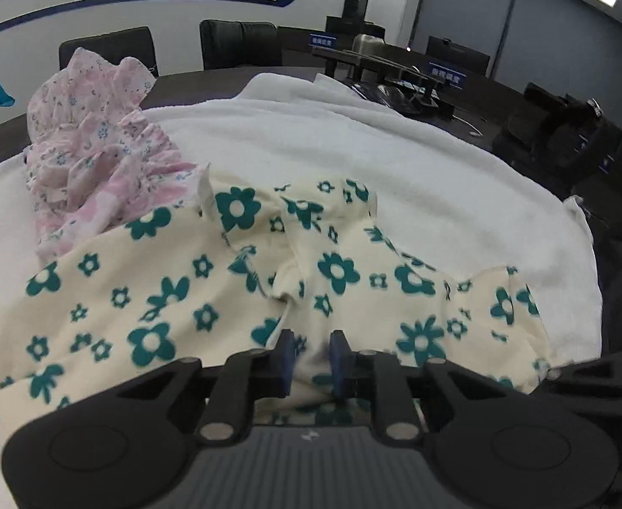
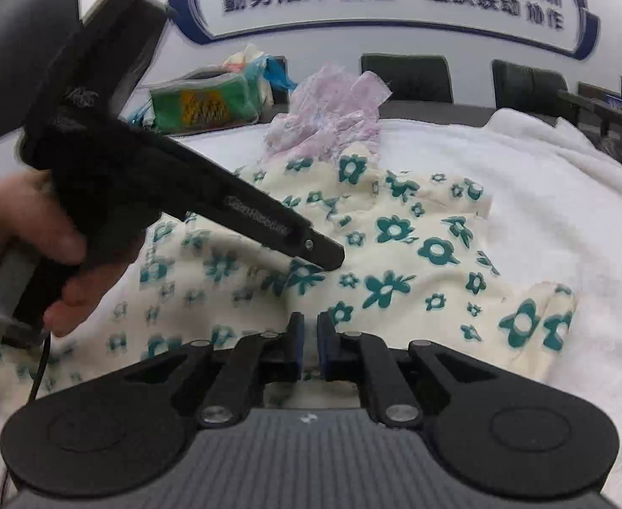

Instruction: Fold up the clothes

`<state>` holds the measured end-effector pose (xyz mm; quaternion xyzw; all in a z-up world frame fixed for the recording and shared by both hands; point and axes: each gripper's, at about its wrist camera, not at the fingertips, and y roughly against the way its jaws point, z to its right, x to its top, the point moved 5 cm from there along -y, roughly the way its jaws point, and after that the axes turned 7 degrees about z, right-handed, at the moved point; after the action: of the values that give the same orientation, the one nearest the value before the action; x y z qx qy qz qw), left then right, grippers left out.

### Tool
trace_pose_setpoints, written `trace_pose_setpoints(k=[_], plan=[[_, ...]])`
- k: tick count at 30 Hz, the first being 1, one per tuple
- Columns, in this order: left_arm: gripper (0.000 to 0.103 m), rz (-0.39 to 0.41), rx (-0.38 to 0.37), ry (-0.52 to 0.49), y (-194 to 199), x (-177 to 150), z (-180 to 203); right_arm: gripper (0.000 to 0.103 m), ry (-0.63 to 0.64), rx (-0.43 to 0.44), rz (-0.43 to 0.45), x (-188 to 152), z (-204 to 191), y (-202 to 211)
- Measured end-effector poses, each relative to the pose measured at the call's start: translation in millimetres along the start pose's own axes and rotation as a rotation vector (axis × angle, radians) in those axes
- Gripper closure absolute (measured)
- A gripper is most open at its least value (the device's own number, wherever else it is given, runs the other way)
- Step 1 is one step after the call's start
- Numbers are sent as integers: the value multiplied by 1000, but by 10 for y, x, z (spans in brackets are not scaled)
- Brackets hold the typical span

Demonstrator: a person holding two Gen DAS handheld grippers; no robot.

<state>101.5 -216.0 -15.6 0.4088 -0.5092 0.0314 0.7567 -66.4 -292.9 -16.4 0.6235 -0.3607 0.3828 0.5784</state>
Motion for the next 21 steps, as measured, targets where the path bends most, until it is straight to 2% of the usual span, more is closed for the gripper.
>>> trace_pose_setpoints(k=[3,4,5,6,7,8,10,11,14,16,18,19,21], plan=[[84,12,49,45,447,63,-89,91,2,66,42,73,73,263],[80,44,45,20,736,36,-86,82,2,95,65,108,121,369],[73,77,41,-5,1026,9,-82,66,46,121,105,123,175,530],[68,110,36,-31,1319,-26,-75,57,125,143,150,100,223,697],[55,152,34,-76,1632,-127,-47,49,208,164,193,63,265,853],[45,182,33,-121,1856,-222,-11,49,292,185,237,24,306,1011],[37,226,22,-240,2270,-595,94,49,341,251,219,-55,409,1187],[37,220,5,-291,2399,-814,146,49,345,276,207,-87,450,1224],[37,149,-61,-310,2546,-1329,221,50,376,278,211,-186,489,1191],[40,107,-45,-282,2487,-1513,197,50,402,283,183,-262,484,1054],[42,90,9,-315,2393,-1595,151,50,431,288,133,-362,452,901],[45,80,36,-325,2337,-1615,117,53,450,293,112,-419,428,852],[67,51,22,-276,2235,-1605,-35,61,463,300,100,-443,417,787]])
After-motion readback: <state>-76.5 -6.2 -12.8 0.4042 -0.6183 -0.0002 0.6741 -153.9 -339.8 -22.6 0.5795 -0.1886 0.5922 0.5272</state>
